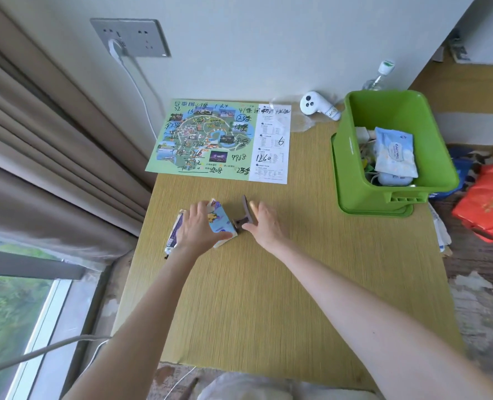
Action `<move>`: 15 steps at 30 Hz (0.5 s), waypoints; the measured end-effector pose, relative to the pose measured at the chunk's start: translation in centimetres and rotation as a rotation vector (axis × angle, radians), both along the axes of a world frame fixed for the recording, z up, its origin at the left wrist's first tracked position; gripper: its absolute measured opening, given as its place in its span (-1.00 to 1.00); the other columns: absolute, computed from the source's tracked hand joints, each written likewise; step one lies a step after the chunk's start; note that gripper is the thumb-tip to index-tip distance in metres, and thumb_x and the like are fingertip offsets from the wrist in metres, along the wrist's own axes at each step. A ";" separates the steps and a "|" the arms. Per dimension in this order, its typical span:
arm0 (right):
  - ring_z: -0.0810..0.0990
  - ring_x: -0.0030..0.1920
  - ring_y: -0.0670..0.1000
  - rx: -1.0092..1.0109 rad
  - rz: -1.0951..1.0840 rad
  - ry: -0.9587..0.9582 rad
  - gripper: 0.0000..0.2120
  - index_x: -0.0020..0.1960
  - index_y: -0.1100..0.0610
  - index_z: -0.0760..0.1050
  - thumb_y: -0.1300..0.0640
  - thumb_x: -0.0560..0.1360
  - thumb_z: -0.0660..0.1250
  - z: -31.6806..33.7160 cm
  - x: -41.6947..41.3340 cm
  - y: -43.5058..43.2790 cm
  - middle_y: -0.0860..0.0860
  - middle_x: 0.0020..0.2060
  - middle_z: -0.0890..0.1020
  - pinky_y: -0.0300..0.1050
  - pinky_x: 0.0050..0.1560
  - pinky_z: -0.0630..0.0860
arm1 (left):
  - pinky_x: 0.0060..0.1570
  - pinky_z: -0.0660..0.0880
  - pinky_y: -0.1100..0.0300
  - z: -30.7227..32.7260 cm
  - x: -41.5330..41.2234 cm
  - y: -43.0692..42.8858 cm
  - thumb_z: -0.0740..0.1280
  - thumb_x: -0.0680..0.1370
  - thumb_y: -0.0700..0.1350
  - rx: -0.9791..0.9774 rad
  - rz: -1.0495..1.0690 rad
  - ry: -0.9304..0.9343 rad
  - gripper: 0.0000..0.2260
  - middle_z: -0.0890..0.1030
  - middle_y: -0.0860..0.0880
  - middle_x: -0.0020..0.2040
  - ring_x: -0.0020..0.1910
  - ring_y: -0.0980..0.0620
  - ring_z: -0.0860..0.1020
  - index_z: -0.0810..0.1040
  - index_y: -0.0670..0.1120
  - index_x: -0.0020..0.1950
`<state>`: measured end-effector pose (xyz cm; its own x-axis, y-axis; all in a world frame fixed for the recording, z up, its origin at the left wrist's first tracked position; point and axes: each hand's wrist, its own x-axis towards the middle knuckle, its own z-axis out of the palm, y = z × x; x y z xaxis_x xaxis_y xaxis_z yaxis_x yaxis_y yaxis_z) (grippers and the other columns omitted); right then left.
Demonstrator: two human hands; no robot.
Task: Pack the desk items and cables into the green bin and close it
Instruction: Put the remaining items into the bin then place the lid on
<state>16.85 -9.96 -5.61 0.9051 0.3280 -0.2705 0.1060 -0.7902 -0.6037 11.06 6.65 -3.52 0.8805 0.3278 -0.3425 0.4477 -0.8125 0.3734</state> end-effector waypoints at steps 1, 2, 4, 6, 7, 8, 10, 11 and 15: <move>0.52 0.02 0.13 -0.028 0.004 0.003 -0.64 0.09 0.22 0.37 0.04 0.48 0.43 -0.4 0.0 0.1 0.12 0.01 0.54 0.06 0.04 0.49 | 0.24 0.38 0.00 -0.4 0.1 -0.1 0.54 0.32 0.17 0.003 -0.022 0.030 -0.14 0.34 -0.04 0.35 0.33 -0.10 0.32 0.20 -0.06 0.46; 0.53 0.02 0.13 -0.064 0.013 -0.007 -0.65 0.10 0.21 0.37 0.04 0.48 0.42 -0.7 0.0 0.0 0.11 0.02 0.54 0.03 0.03 0.49 | 0.21 0.42 -0.02 -0.8 0.1 -0.2 0.55 0.30 0.18 0.010 -0.037 0.058 -0.11 0.32 -0.02 0.36 0.34 -0.09 0.31 0.18 -0.05 0.47; 0.55 0.02 0.11 -0.103 0.042 -0.044 -0.69 0.14 0.20 0.40 0.06 0.51 0.39 -0.9 0.0 -0.1 0.09 0.04 0.55 -0.01 0.01 0.49 | 0.13 0.49 -0.04 -1.6 0.0 -0.6 0.57 0.28 0.18 0.048 -0.058 0.084 -0.08 0.30 -0.01 0.35 0.33 -0.08 0.33 0.14 -0.05 0.47; 0.57 -0.01 0.09 -0.131 0.093 -0.101 -0.72 0.17 0.20 0.43 0.08 0.54 0.35 -0.9 0.2 -0.4 0.08 0.02 0.57 -0.07 -0.05 0.50 | 0.08 0.50 -0.03 -2.3 0.1 -1.0 0.55 0.30 0.19 0.103 -0.078 0.066 -0.07 0.29 -0.03 0.33 0.30 -0.09 0.37 0.13 -0.08 0.47; 0.58 -0.05 0.07 -0.157 0.118 -0.125 -0.73 0.15 0.20 0.43 0.07 0.55 0.34 -0.8 0.3 -0.7 0.08 0.00 0.57 -0.10 -0.10 0.49 | 0.09 0.51 -0.03 -2.7 0.0 -1.3 0.54 0.31 0.19 0.110 -0.083 0.056 -0.08 0.29 -0.05 0.33 0.28 -0.11 0.39 0.12 -0.11 0.47; 0.58 -0.10 0.05 -0.181 0.134 -0.135 -0.74 0.14 0.20 0.44 0.06 0.55 0.34 -0.7 0.3 -1.1 0.07 -0.02 0.57 -0.13 -0.14 0.47 | 0.09 0.52 -0.04 -3.0 0.1 -1.6 0.53 0.33 0.17 0.089 -0.076 0.049 -0.09 0.28 -0.07 0.32 0.26 -0.12 0.41 0.11 -0.14 0.48; 0.56 -0.17 0.03 -0.207 0.138 -0.132 -0.77 0.12 0.20 0.45 0.08 0.55 0.34 -0.6 0.3 -2.0 0.07 -0.04 0.58 -0.17 -0.20 0.42 | 0.06 0.54 -0.07 -3.6 0.2 -2.3 0.53 0.34 0.11 0.008 -0.039 0.037 -0.10 0.28 -0.09 0.27 0.18 -0.15 0.47 0.10 -0.17 0.47; 0.54 -0.21 0.02 -0.214 0.136 -0.129 -0.78 0.12 0.20 0.46 0.10 0.55 0.34 -0.6 0.3 -2.5 0.07 -0.06 0.58 -0.18 -0.23 0.40 | 0.02 0.55 -0.08 -3.7 0.3 -2.5 0.53 0.33 0.10 -0.018 -0.022 0.029 -0.11 0.28 -0.09 0.24 0.13 -0.15 0.49 0.11 -0.17 0.46; 0.51 -0.29 0.03 -0.245 0.155 -0.130 -0.76 0.17 0.19 0.51 0.18 0.52 0.35 0.3 1.1 -4.4 0.08 -0.12 0.59 -0.13 -0.30 0.42 | -0.13 0.57 -0.05 -3.3 1.7 -3.3 0.55 0.28 0.13 -0.041 0.008 0.021 -0.16 0.26 0.00 0.11 0.02 -0.11 0.53 0.18 -0.11 0.37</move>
<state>17.94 -14.39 -5.33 0.8816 0.4044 -0.2434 0.3007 -0.8787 -0.3709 12.81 3.40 -6.84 0.8703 0.3200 -0.3745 0.4623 -0.7930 0.3968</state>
